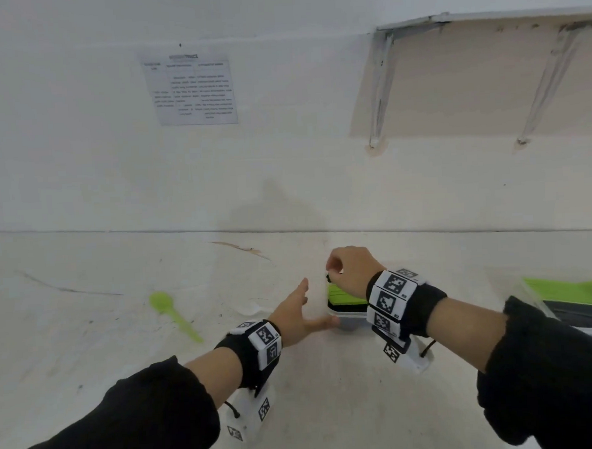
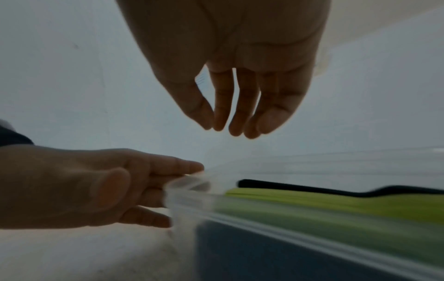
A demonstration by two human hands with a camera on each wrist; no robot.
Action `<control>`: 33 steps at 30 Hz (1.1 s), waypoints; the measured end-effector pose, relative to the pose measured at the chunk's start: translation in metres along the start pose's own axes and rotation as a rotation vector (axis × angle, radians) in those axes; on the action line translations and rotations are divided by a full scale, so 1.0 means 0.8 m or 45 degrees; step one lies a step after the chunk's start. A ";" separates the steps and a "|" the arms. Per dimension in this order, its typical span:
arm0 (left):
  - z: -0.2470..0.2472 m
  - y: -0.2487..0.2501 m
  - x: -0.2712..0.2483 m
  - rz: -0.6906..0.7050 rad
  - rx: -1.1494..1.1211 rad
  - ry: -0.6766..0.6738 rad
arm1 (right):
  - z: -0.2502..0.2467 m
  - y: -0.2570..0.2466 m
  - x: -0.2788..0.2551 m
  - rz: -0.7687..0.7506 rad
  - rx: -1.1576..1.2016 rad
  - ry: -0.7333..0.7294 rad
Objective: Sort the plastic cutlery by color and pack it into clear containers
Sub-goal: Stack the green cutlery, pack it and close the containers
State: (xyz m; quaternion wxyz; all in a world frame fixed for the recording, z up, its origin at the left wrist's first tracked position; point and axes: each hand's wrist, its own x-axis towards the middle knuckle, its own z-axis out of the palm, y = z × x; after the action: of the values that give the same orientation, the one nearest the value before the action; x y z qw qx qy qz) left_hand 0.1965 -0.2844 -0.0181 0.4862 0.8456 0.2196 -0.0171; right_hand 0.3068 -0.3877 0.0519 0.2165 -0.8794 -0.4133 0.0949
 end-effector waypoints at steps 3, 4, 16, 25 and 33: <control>-0.036 -0.026 -0.026 -0.058 0.043 0.245 | 0.031 -0.047 0.013 -0.055 0.148 0.035; -0.051 -0.036 -0.035 -0.068 0.098 0.352 | 0.043 -0.062 0.020 -0.052 0.159 0.015; -0.193 -0.114 -0.061 -0.648 0.578 0.508 | 0.146 -0.113 0.054 0.069 -0.449 -0.399; -0.209 -0.144 -0.035 -0.641 0.818 0.259 | 0.137 -0.123 0.047 0.271 -0.028 -0.356; -0.162 -0.120 -0.022 -0.359 0.174 0.619 | 0.107 -0.138 0.001 0.290 0.445 0.051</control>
State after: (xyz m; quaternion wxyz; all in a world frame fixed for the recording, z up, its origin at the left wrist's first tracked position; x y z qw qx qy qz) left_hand 0.1195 -0.1417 -0.0239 0.3539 0.8169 0.4434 0.1039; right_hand 0.2023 -0.2987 0.0262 0.3619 -0.8712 -0.2840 0.1715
